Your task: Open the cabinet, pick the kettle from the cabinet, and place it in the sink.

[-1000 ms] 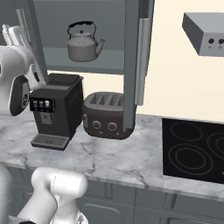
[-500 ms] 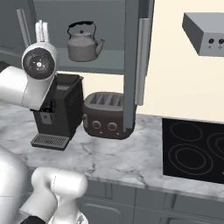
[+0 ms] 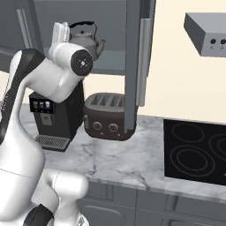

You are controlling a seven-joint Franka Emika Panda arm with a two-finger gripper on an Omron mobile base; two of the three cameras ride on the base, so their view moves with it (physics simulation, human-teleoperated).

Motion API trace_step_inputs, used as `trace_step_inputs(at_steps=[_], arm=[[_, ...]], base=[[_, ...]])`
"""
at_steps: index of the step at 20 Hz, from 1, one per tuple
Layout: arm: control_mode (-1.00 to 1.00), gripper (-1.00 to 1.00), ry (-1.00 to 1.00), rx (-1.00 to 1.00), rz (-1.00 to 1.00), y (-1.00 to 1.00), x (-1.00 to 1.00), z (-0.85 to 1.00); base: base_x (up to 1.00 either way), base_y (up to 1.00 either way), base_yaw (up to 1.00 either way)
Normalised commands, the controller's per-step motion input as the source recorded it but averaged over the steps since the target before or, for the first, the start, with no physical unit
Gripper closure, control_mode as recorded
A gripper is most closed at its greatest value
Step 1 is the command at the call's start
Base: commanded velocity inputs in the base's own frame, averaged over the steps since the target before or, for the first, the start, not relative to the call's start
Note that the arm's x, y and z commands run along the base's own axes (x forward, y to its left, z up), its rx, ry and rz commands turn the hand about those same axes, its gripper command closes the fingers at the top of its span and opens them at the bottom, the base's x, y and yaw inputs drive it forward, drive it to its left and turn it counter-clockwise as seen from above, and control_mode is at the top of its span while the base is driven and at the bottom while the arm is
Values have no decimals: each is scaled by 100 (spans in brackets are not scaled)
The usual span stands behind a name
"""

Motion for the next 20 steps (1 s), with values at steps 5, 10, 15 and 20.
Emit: trace_step_inputs(at_steps=[5,10,15,20], arm=[[-100,-100,0,1,28,1,38,0],[-100,-100,0,-1,29,17,28,-1],[-100,-100,-1,-4,16,27,20,0],[-100,-100,0,-2,8,29,14,0]], base=[[0,0,0],[0,0,0],[0,0,0],[0,0,0]])
